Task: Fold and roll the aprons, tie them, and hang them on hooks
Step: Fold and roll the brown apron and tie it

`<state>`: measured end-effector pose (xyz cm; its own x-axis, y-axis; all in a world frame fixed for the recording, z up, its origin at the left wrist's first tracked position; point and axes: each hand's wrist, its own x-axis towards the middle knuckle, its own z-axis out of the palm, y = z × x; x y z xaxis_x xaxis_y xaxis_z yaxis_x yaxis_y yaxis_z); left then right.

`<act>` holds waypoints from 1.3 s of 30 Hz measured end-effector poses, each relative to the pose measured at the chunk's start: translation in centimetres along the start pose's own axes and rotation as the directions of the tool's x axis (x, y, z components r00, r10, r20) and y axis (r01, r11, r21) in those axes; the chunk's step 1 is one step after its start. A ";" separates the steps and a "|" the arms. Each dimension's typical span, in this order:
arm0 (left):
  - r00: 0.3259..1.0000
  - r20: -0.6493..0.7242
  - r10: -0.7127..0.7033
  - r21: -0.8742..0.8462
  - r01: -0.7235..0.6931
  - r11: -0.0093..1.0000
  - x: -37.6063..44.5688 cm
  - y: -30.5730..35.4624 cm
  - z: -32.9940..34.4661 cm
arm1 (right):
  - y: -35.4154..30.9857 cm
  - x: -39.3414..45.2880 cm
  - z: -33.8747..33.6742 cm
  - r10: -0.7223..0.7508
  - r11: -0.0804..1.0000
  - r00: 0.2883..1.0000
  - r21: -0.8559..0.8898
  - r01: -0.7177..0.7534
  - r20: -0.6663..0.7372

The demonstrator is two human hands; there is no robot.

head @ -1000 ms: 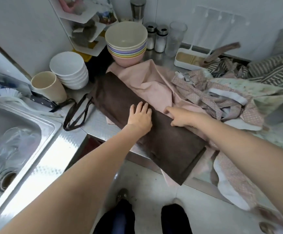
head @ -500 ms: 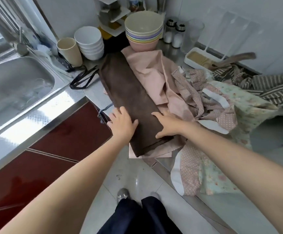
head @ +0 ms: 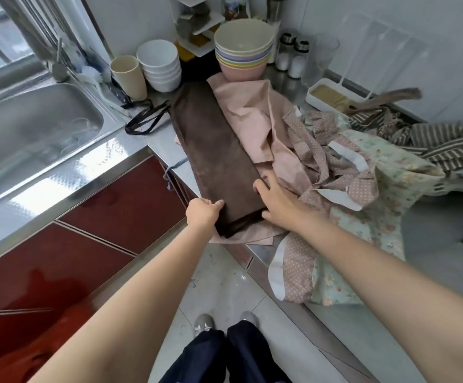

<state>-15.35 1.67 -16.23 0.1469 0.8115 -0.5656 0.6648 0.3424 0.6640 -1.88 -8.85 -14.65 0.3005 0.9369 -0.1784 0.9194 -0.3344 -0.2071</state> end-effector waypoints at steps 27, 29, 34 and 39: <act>0.887 0.014 0.461 0.302 -0.444 0.844 -4.1 -2.5 2.2 | 1.7 1.6 0.5 0.122 0.827 0.888 0.449 -0.338 0.442; 0.863 0.060 0.502 0.364 -0.487 0.794 -4.1 -2.7 2.2 | 1.6 2.1 -0.2 0.164 0.656 0.882 0.619 -0.432 0.442; 0.773 0.174 0.610 0.640 -0.559 0.527 -3.3 -3.6 1.8 | 2.0 2.7 -0.1 0.137 0.817 0.929 0.491 -0.303 0.344; 0.600 0.348 0.721 0.839 -0.542 0.046 -1.8 -5.6 0.6 | 2.0 3.1 -1.2 -0.014 0.972 0.945 0.225 -0.063 0.327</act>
<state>-18.89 -1.92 -19.21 0.8219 0.5688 -0.0310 0.5656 -0.8214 -0.0737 1.17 -6.53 -14.44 0.1882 0.8569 -0.4800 0.8181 -0.4072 -0.4061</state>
